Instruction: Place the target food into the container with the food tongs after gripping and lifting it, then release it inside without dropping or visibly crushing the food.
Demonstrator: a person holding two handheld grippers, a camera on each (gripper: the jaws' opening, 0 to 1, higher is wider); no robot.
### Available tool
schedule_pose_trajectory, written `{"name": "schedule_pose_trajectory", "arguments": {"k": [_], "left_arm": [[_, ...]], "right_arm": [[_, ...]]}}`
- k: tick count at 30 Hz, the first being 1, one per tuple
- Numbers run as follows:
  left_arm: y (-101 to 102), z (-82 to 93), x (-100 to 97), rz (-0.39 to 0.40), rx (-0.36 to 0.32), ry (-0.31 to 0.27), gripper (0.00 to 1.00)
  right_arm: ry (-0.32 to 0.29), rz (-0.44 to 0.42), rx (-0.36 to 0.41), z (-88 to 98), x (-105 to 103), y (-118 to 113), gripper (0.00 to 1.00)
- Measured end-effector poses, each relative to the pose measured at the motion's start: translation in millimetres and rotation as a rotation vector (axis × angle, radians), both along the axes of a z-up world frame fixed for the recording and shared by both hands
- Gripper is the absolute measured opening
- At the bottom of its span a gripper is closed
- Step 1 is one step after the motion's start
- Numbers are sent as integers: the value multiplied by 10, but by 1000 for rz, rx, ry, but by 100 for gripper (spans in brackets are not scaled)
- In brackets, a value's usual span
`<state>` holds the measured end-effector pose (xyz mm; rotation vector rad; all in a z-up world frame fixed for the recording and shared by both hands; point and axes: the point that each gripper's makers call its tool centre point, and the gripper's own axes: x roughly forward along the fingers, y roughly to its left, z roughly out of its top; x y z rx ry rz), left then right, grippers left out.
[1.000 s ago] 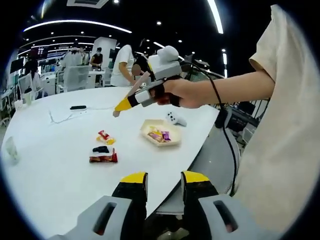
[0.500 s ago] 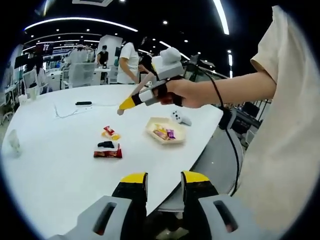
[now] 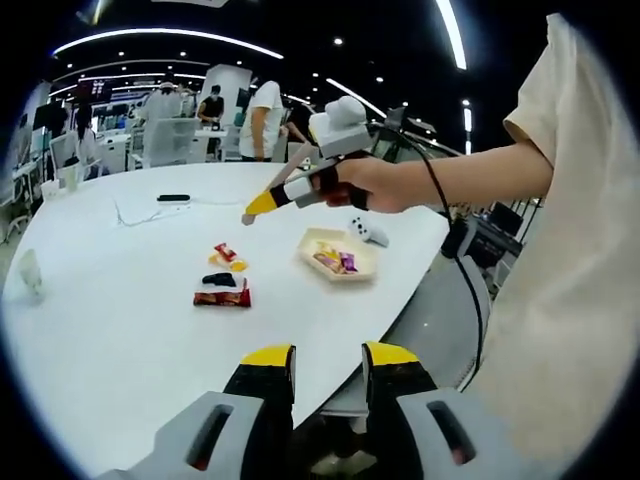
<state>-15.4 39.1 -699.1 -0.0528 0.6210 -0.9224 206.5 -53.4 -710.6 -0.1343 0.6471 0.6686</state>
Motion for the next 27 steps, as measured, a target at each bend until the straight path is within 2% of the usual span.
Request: {"name": "schedule_pose_trajectory", "arguments": {"k": [27], "left_arm": [[7,-90,37,-1,12,35,26]], "right_arm": [[31,-10,4,-166,110,15,29]]}}
